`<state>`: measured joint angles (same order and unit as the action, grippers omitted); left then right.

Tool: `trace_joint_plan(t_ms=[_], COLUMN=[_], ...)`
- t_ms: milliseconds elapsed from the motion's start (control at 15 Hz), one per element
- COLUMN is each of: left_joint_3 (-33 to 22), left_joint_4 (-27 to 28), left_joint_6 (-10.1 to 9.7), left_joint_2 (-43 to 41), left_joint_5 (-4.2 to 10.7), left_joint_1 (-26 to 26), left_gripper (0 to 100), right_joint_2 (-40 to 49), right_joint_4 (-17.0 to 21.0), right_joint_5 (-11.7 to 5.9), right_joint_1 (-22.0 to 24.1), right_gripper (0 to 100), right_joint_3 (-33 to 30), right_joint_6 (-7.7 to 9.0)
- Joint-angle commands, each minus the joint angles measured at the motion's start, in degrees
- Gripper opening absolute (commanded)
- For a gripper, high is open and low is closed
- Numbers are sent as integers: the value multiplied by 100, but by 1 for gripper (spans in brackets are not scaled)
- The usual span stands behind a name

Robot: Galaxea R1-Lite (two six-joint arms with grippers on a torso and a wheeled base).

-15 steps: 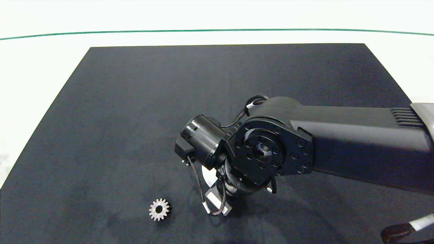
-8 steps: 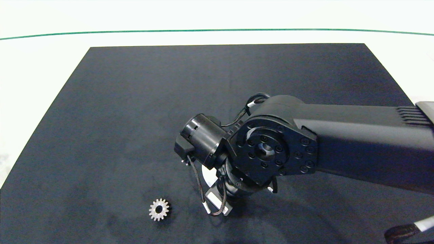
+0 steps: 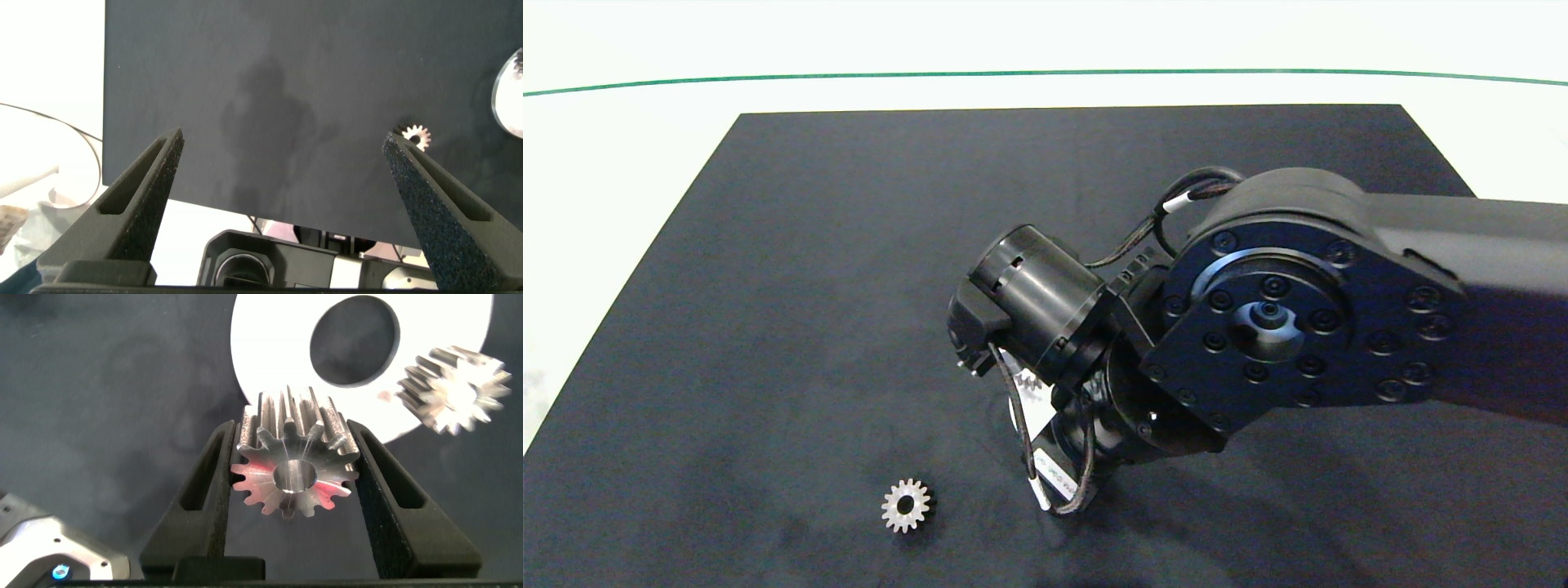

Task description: Remove an incorrectly installed larger gear and replace it with the correct smaller gear

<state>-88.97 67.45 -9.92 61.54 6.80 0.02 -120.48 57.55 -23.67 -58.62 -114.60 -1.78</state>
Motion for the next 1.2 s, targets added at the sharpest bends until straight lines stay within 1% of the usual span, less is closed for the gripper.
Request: trace_joint_plan(t_ms=[67, 133, 200, 267, 333, 400, 467, 533, 600, 667, 733, 867, 933, 1067, 1133, 1200], left_joint_3=[2, 2, 2, -7, -15, -15, -15, -7, -7, -7, -7, -7, -7, -7, -7, -7], left_joint_4=[40, 40, 40, 40, 49, 49, 49, 49, 49, 49, 49, 49, 49, 49, 49, 49], left_joint_6=[-10, -10, -10, -10, -10, -10, -18, -10, -10, -10, -10, -10, -10, -18, -18, -10], left_joint_2=[7, 7, 7, 7, 7, 7, -1, -1, -1, -10, -10, -10, -10, -10, -10, -10], left_joint_5=[5, 5, 5, 5, 5, 5, 5, 5, 5, 5, 5, 5, 5, 5, 5, 5], left_joint_1=[6, 15, 15, 24, 33, 24, 24, 15, 15, 15, 15, 15, 15, 15, 15, 6], left_gripper=[100, 100, 100, 100, 100, 100, 100, 100, 100, 100, 100, 100, 100, 100, 100, 100], right_joint_2=[297, 482, 684, 903, 1123, 1325, 1527, 1738, 1861, 2134, 2257, 2415, 2459, 2679, 2740, 2758], right_joint_4=[318, 318, 318, 309, 283, 248, 98, -209, -482, -1071, -1290, -1378, -1422, -2108, -2363, -2530], right_joint_5=[-6, -23, -67, -164, -208, -199, -190, -190, -190, -217, -217, -181, -173, -155, -102, -14], right_joint_1=[-53, -44, -17, 18, 88, 114, 150, 211, 237, 308, 334, 378, 404, 484, 501, 545], right_gripper=[0, 0, 0, 0, 0, 0, 0, 0, 0, 0, 0, 0, 0, 0, 0, 0], right_joint_3=[1, 1, 1, 413, 843, 1212, 1573, 2065, 2372, 3076, 3410, 3884, 4007, 4746, 5009, 5211], right_joint_6=[-103, -226, -261, -279, -288, -305, -314, -314, -314, -297, -297, -314, -314, -323, -323, -332])
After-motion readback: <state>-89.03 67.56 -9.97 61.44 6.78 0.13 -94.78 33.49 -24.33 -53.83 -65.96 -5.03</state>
